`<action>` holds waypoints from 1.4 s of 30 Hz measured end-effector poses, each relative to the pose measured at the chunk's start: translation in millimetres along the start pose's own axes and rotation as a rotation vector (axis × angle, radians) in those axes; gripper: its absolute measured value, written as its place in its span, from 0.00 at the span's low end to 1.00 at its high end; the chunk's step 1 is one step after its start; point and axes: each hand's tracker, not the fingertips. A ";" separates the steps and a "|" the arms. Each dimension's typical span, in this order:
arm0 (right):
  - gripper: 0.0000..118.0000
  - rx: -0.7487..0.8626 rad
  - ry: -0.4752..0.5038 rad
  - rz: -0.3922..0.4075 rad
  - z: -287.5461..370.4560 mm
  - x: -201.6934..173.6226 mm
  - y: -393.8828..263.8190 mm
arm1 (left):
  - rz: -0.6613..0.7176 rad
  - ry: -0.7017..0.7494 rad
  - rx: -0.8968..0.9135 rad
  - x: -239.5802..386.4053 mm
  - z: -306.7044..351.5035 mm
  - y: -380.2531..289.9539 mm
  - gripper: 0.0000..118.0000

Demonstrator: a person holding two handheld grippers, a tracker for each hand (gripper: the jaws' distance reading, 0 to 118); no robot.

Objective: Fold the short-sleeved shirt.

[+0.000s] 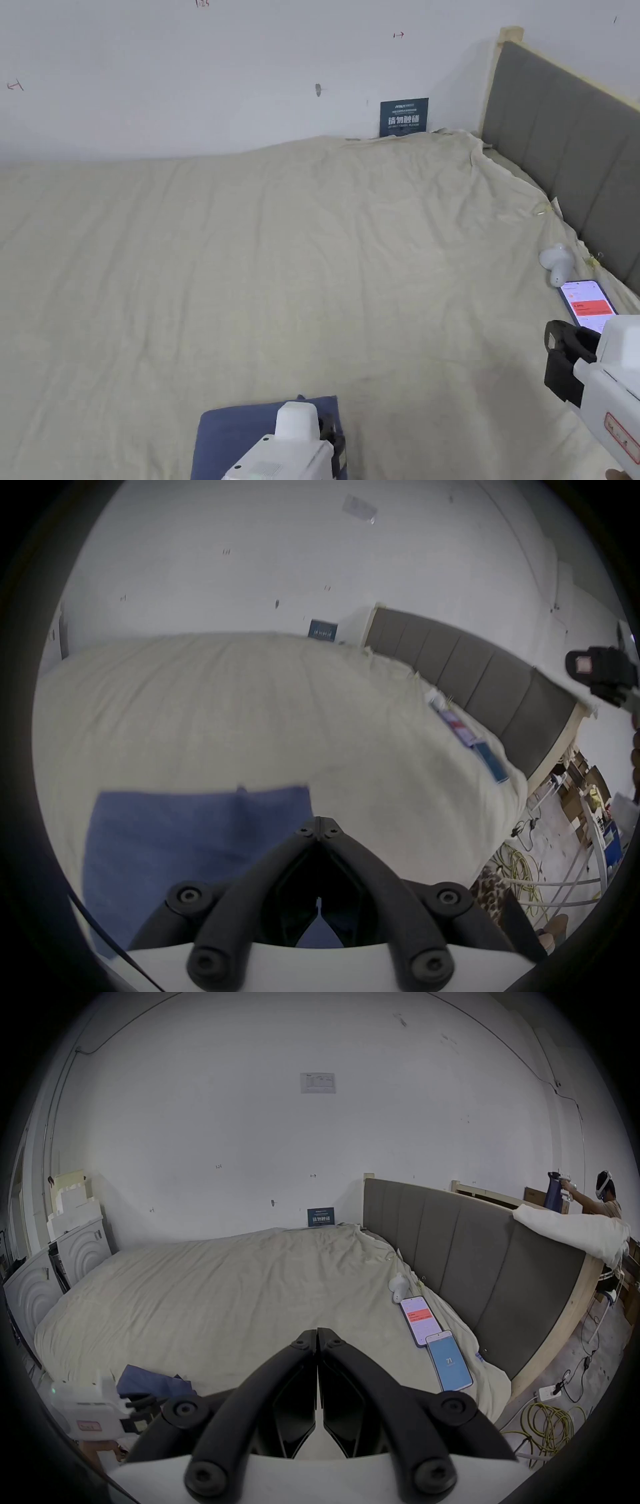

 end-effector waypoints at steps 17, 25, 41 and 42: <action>0.00 0.185 0.101 0.035 2.3 -60.0 45.4 | -0.082 0.204 0.399 -59.7 118.6 132.6 0.00; 0.00 0.276 0.106 0.029 -1.2 -92.5 56.3 | -0.088 0.379 0.520 -95.7 149.3 151.1 0.00; 0.00 0.274 0.134 0.072 -12.5 -143.7 36.4 | -0.071 0.465 0.518 -124.1 161.9 135.5 0.00; 0.00 0.262 0.156 0.077 -15.7 -148.1 31.0 | -0.075 0.470 0.511 -124.7 161.9 133.3 0.00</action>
